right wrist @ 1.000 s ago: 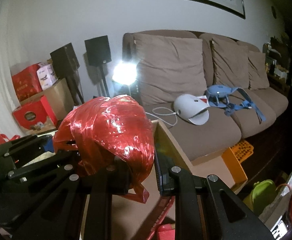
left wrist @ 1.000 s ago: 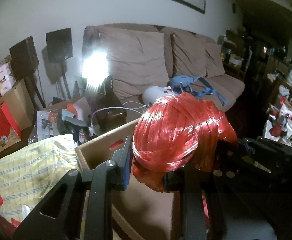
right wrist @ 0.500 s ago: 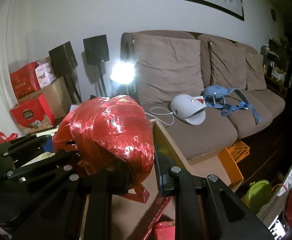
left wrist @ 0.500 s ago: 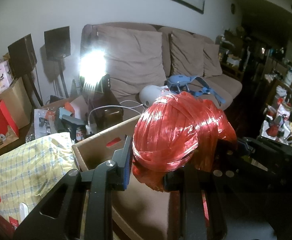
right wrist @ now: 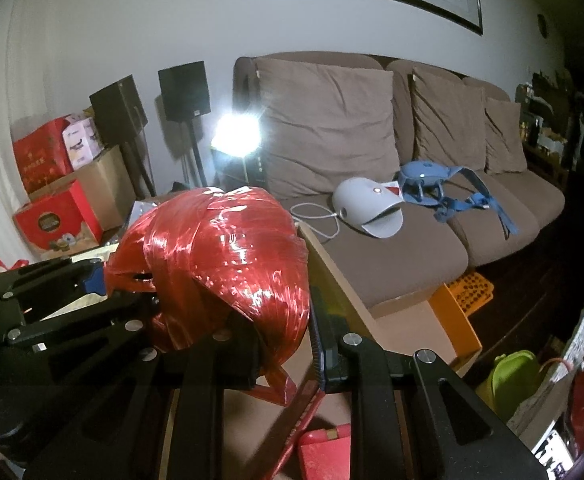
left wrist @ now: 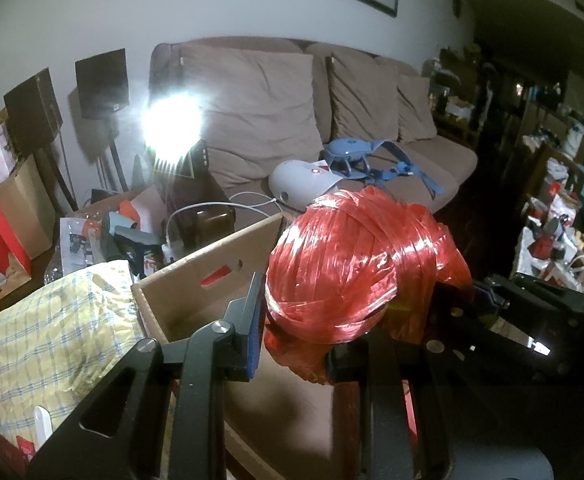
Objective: Organize objects
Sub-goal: 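Bring the held red ribbon bundle with both tools above the box interior, then lower the red ribbon bundle with both tools into the cardboard box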
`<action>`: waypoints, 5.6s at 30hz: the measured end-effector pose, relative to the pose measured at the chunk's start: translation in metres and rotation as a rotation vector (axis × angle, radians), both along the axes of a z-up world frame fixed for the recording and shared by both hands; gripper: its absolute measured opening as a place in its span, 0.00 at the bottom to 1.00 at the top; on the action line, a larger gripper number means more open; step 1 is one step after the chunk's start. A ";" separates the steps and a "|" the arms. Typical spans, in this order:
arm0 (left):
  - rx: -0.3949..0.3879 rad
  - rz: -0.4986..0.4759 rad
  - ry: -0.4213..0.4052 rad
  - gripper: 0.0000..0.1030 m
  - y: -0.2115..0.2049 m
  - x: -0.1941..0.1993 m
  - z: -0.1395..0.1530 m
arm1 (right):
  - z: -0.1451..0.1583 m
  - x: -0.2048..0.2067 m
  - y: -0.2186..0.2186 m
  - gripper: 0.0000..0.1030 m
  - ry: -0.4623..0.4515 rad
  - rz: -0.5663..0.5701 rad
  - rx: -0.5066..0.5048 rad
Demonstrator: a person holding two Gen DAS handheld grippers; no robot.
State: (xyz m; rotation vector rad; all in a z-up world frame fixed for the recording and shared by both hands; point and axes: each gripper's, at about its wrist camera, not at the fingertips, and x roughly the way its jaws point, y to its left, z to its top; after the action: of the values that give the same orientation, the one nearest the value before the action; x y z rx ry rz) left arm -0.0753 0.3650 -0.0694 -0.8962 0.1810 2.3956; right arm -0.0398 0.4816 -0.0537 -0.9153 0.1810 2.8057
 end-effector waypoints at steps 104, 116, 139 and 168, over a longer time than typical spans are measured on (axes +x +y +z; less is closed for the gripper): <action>-0.174 -0.005 -0.187 0.20 0.005 -0.027 -0.053 | -0.053 -0.031 0.006 0.19 -0.209 0.029 -0.109; -0.197 -0.006 -0.213 0.20 0.006 -0.029 -0.059 | -0.060 -0.032 0.007 0.19 -0.234 0.031 -0.128; -0.254 -0.002 -0.269 0.19 0.008 -0.033 -0.074 | -0.075 -0.038 0.007 0.19 -0.288 0.035 -0.193; -0.342 0.008 -0.320 0.19 0.008 -0.038 -0.092 | -0.097 -0.043 0.005 0.19 -0.353 0.054 -0.285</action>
State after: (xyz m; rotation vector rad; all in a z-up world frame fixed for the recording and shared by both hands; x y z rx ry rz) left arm -0.1134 0.3729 -0.1612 -1.4229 0.4712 2.2250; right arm -0.0827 0.4865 -0.1507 -1.4790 0.5186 2.6495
